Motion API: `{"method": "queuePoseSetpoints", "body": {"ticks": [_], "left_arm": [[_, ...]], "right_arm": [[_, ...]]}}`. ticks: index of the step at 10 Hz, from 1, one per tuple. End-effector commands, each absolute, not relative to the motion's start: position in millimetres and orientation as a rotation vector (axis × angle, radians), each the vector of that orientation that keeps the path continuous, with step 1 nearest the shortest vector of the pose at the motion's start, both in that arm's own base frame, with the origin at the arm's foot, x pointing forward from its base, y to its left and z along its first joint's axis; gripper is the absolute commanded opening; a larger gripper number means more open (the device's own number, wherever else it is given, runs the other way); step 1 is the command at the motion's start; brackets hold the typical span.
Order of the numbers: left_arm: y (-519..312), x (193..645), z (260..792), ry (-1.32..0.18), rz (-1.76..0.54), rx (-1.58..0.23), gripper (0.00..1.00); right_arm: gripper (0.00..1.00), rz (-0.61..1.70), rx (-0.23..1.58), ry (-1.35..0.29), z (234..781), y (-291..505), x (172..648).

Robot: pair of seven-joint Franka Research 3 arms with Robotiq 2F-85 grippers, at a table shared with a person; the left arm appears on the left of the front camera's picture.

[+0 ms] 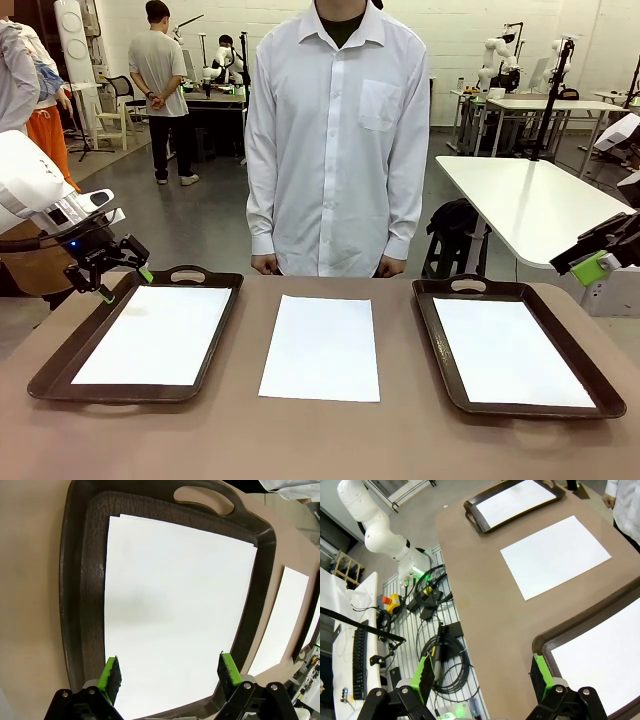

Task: Sort the A4 documents.
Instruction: Receive the A4 Paper.

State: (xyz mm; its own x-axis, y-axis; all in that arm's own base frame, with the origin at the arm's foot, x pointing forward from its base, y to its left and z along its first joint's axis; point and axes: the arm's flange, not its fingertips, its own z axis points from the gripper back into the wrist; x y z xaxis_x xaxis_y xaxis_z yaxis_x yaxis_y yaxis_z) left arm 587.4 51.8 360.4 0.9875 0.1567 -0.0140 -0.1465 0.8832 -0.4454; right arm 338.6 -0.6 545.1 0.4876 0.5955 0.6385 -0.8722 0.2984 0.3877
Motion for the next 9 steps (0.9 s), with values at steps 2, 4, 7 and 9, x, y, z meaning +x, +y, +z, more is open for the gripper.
{"method": "queuePoseSetpoints", "body": {"ticks": [2, 4, 7, 9], "left_arm": [[13, 589, 407, -0.133, 0.033, -0.283, 1.0], [1, 559, 453, -0.301, -0.072, -0.172, 1.0], [-7, 507, 493, -0.494, -0.28, -0.239, 1.0], [10, 481, 513, -0.606, -0.318, -0.275, 1.0]], "right_arm": [[1.0, 1.016, 0.789, -0.417, 545, 0, 339], [1.0, 1.016, 0.789, -0.417, 545, 0, 339], [1.0, 1.016, 0.789, -0.417, 545, 0, 339], [1.0, 1.016, 0.789, -0.417, 545, 0, 339]]}}
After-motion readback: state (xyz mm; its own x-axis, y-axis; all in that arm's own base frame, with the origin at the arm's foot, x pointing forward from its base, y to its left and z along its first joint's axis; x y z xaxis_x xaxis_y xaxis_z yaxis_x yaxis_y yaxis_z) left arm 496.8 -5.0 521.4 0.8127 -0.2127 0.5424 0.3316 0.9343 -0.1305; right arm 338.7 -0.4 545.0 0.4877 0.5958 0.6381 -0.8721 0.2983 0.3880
